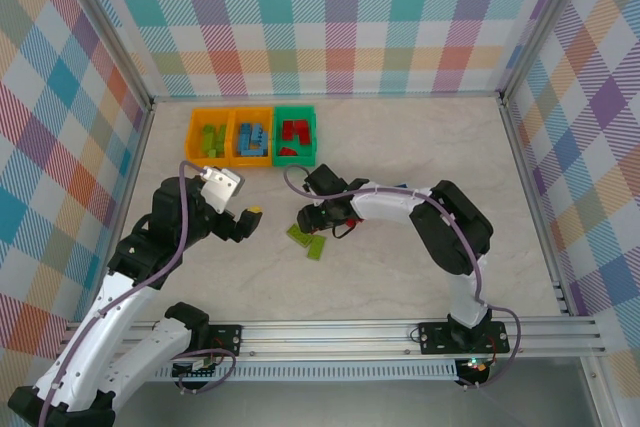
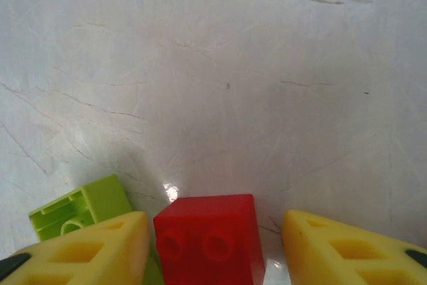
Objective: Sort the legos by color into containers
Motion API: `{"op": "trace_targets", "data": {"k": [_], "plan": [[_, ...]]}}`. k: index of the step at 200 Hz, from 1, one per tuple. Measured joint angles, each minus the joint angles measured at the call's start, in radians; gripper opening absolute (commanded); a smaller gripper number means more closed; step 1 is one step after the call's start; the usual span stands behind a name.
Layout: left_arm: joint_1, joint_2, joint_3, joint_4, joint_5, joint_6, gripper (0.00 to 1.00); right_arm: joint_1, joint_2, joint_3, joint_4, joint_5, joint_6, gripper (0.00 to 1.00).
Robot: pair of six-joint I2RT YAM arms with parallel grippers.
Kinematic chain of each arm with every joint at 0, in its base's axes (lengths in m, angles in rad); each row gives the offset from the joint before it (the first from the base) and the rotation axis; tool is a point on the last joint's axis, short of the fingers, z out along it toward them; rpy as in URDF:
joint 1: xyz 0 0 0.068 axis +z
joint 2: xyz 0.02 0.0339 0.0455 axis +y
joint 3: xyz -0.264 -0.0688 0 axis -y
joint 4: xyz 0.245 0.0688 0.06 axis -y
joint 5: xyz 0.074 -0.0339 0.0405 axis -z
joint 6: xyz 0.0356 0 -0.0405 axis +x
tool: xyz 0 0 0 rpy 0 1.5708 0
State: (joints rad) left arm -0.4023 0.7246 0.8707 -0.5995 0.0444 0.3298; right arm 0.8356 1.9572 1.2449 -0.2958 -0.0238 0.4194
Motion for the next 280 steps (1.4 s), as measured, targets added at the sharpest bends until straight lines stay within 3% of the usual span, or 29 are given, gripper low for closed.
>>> {"op": "trace_targets", "data": {"k": [36,75,132,172,191,213,246,280], "plan": [[0.0,0.0,0.0,0.0,0.001,0.0,1.0,0.005,-0.001,0.0,-0.029,0.093,0.01,0.48],[0.0,0.0,0.0,0.0,0.053,0.007,1.0,-0.011,-0.026,-0.013,-0.087,0.189,0.011,0.34],[0.002,-0.026,0.0,0.0,0.426,0.097,1.0,-0.023,-0.105,-0.028,-0.094,0.159,0.01,0.27],[0.002,-0.008,0.002,-0.014,0.504,0.125,1.0,-0.032,-0.28,0.002,-0.01,0.136,-0.003,0.24],[0.002,0.0,0.002,-0.021,0.469,0.121,1.0,-0.037,-0.288,0.061,0.055,0.137,-0.02,0.24],[0.002,-0.002,0.002,-0.011,0.314,0.08,1.0,-0.04,-0.222,0.17,0.106,0.142,-0.056,0.24],[0.004,-0.003,-0.003,0.017,0.066,0.022,1.0,-0.053,-0.006,0.402,0.158,0.176,-0.145,0.24],[0.006,-0.024,-0.033,0.047,-0.034,-0.001,1.0,-0.075,0.23,0.639,0.142,0.213,-0.209,0.24]]}}
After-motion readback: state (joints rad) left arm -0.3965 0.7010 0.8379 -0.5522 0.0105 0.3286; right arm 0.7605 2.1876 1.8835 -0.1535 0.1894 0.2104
